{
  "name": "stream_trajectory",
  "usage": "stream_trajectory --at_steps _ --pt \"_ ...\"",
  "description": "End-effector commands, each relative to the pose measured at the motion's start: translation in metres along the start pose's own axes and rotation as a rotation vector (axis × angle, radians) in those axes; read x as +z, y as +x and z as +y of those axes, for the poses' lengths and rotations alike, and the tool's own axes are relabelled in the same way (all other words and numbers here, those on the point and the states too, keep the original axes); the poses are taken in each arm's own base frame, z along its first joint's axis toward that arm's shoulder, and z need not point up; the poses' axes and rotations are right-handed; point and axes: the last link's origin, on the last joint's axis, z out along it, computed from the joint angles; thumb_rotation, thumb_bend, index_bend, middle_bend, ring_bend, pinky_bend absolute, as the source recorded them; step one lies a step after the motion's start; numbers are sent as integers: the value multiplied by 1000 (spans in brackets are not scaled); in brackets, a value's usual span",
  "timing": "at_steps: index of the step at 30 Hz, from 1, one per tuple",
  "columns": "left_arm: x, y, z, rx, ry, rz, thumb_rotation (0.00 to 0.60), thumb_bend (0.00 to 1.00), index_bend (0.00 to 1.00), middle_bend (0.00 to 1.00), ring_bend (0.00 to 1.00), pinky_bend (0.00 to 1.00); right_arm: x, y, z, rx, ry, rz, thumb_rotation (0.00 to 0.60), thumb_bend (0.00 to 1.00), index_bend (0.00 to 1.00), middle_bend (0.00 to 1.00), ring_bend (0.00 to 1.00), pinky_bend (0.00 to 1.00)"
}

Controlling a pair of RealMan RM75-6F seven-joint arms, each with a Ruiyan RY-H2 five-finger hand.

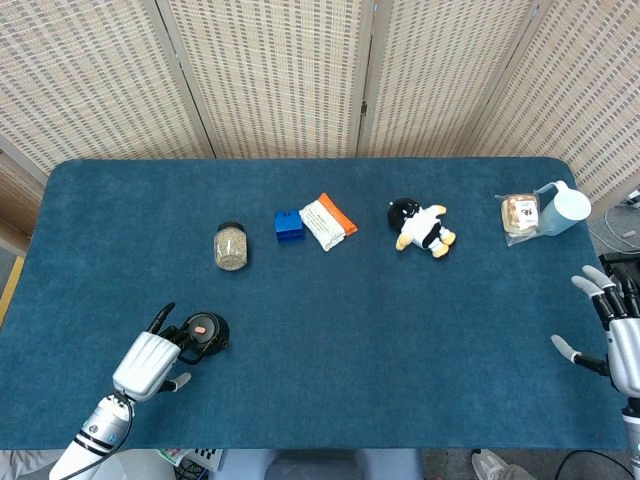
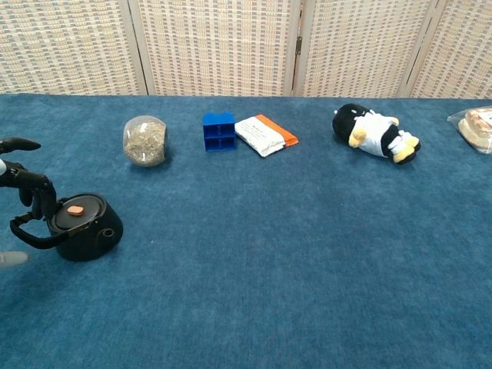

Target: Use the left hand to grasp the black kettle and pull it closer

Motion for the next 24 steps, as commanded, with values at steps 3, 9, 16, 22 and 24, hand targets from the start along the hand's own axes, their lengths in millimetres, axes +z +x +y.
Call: stream_trajectory --at_steps 3,9,16,22,24 --pt "3 -4 1 -6 -7 -13 600 153 455 483 403 4 -2 1 1 -1 -10 4 600 133 210 163 37 64" --pt "4 -8 1 -2 -15 -19 600 152 455 483 403 4 -2 3 4 3 -29 19 600 134 170 153 11 38" --pt "6 -11 -3 11 -29 -8 600 152 462 483 403 4 -3 5 3 1 -34 31 600 133 168 151 11 38" --pt "6 -15 -7 11 -44 -9 600 152 473 482 403 4 -5 5 2 -1 -39 28 600 133 168 148 11 38" --pt "6 -17 -8 14 -49 -7 600 152 479 483 403 4 -5 5 2 0 -41 29 600 133 168 147 11 38"
